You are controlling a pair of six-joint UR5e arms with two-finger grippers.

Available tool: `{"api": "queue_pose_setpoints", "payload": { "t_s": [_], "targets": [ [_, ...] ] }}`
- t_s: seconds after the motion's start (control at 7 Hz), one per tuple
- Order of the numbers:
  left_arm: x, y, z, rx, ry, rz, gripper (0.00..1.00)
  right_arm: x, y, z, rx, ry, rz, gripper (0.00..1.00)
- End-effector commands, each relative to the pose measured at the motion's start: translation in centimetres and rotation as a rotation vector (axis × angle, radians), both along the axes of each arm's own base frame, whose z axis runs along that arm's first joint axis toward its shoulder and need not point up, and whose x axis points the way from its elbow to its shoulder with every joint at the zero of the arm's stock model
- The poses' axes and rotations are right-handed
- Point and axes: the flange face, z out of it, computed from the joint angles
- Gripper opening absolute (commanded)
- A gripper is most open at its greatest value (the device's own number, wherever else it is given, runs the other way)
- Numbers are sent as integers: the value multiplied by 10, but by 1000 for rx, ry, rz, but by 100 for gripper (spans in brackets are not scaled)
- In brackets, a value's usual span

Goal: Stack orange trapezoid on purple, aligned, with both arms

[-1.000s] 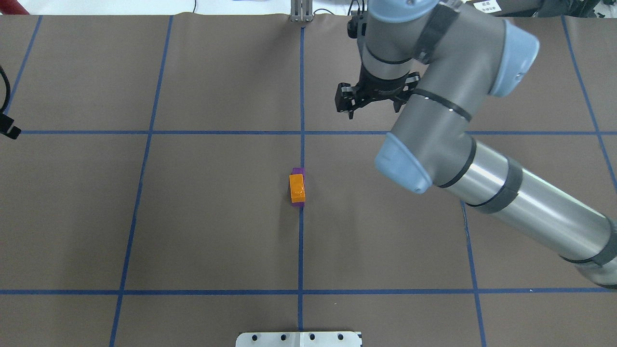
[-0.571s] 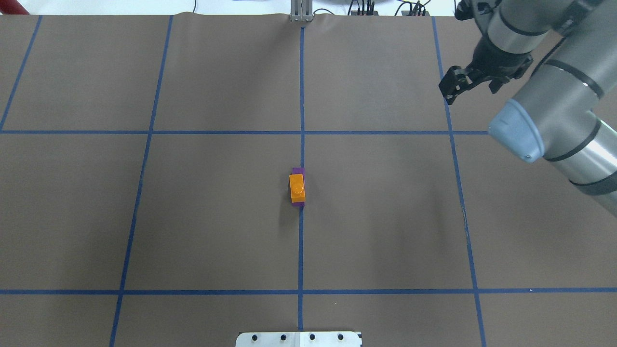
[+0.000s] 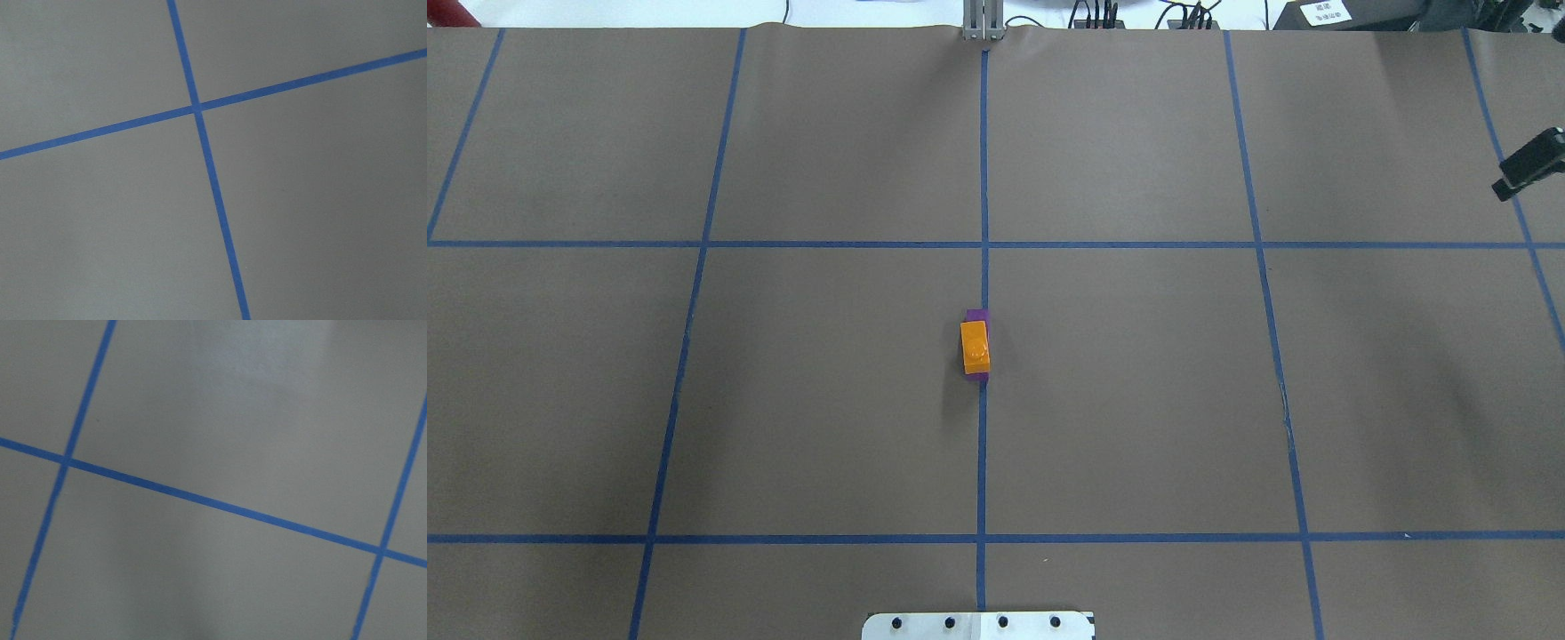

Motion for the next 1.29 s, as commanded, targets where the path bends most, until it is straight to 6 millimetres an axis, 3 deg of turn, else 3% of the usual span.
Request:
{"api": "queue_pose_setpoints", "payload": {
  "t_s": [0.0,0.14,0.57,0.71,1.14],
  "targets": [
    [-11,4,3,-5,1,-22,100,57,28,61,-18,18,-19,100],
    [-11,4,2,1,1,-19,100,78,42,80,-59,24,25,100],
    [-11,2,-3,26,4,-16,100,107,85,123,-99,29,71,100],
    [-10,1,-4,28,4,-14,100,107,89,130,-70,26,79,100],
    [-10,1,-6,33,4,-13,100,107,87,122,-87,19,130,100]
  ]
}}
